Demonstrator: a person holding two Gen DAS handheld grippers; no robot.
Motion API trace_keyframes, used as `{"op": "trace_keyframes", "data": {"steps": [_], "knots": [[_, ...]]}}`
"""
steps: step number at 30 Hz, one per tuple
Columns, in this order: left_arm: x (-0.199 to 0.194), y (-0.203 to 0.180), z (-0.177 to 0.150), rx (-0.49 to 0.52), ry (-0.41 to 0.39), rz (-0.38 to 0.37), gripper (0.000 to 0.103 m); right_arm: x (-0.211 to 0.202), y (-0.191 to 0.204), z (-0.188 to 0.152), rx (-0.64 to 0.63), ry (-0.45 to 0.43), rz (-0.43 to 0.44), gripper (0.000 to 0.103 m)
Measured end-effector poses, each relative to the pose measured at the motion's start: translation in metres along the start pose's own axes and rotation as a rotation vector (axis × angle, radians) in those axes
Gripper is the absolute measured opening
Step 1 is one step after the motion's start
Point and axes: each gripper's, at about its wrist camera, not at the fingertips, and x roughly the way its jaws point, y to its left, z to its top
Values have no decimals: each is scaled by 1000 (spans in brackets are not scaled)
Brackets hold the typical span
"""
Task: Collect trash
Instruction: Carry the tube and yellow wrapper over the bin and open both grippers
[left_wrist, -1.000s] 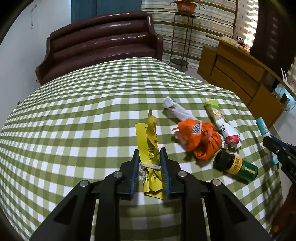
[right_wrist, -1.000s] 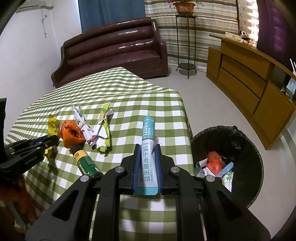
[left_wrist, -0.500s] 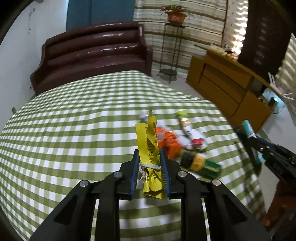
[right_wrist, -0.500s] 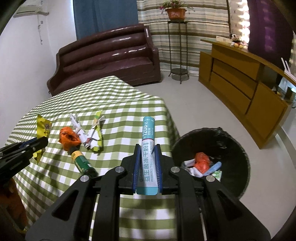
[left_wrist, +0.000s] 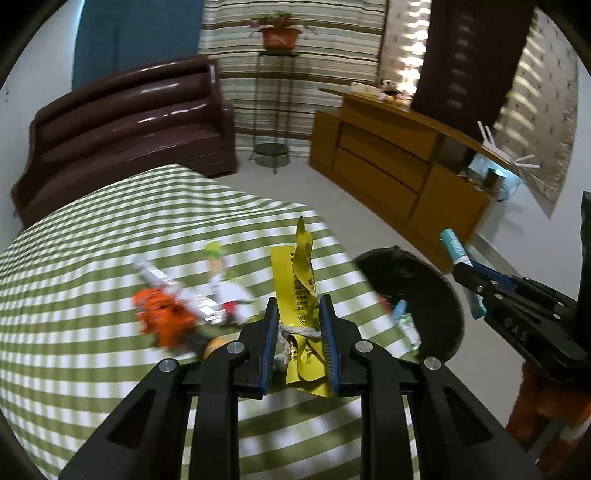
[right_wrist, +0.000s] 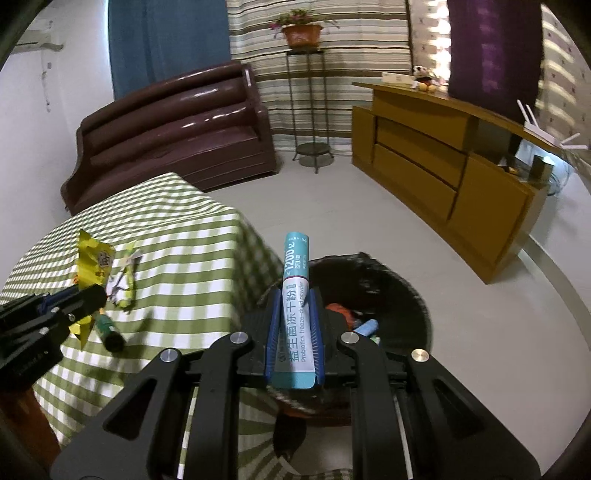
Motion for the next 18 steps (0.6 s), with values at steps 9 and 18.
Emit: {"op": "trace_keyframes", "data": {"steps": [9,18], "knots": [[30,-42,9,73,8,-37,23,4,-31,3,39,-12,-42,15],[49,-66,16,123,18,-50,23,11,-45,3,56,-15,-57,15]]}}
